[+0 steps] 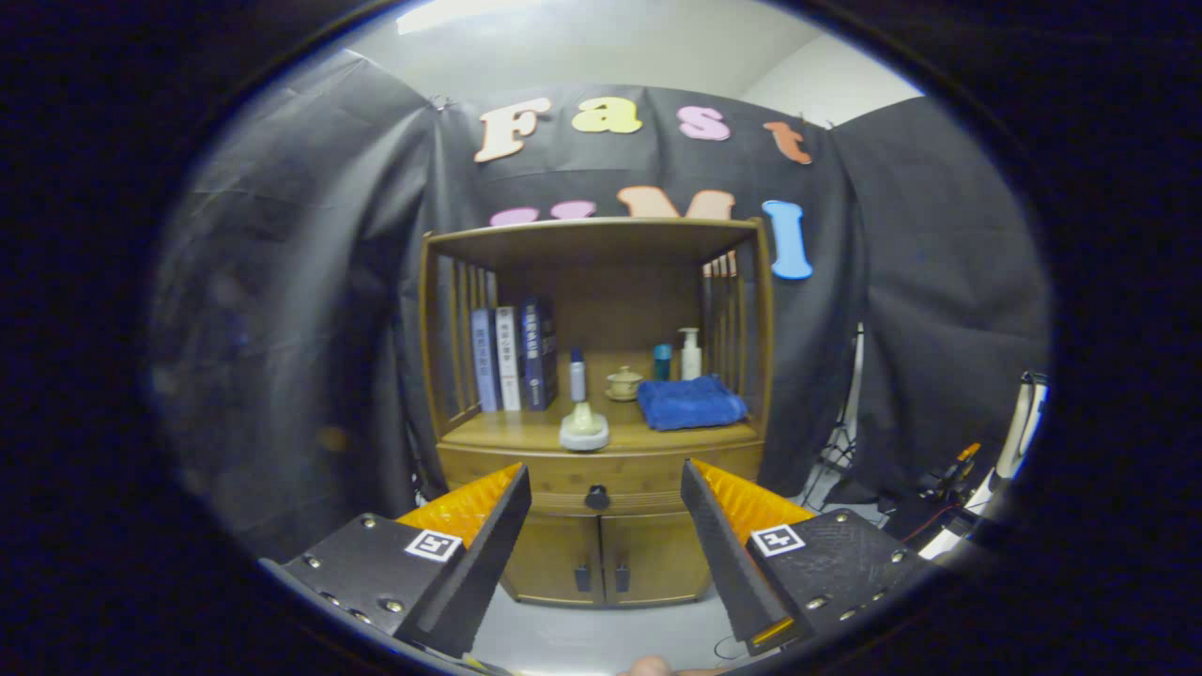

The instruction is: Pull open the drawer, take out the items inside it, and place them on the countertop above the cabinet.

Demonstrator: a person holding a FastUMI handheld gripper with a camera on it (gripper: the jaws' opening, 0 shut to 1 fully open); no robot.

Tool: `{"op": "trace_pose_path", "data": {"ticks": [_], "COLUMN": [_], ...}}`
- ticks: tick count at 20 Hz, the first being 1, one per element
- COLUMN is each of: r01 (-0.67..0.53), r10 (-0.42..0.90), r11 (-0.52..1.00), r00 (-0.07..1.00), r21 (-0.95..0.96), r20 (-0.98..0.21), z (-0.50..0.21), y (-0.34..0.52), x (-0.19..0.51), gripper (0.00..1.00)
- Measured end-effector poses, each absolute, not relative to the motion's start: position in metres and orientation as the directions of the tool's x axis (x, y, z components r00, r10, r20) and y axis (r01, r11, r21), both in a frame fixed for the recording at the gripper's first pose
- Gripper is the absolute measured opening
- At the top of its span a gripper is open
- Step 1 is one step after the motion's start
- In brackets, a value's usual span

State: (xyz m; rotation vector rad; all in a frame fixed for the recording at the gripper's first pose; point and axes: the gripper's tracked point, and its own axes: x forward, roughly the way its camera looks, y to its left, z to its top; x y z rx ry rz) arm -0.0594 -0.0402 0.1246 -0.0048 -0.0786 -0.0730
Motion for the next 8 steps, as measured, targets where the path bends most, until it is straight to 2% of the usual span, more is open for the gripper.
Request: {"op": "trace_pose_path", "data": {"ticks": [2,8], "r01": [0.06,0.023], "r10": [-0.061,-0.024], "r11": [0.998,1.0], "r00": [0.992,0.998], "r21": [0.018,0.018], "r20": [0.111,0.06], "z": [0.135,0.123], "y": [-0.038,-0.033], "x": [-0.06,-0.06], "gripper": [0.97,0.97]}}
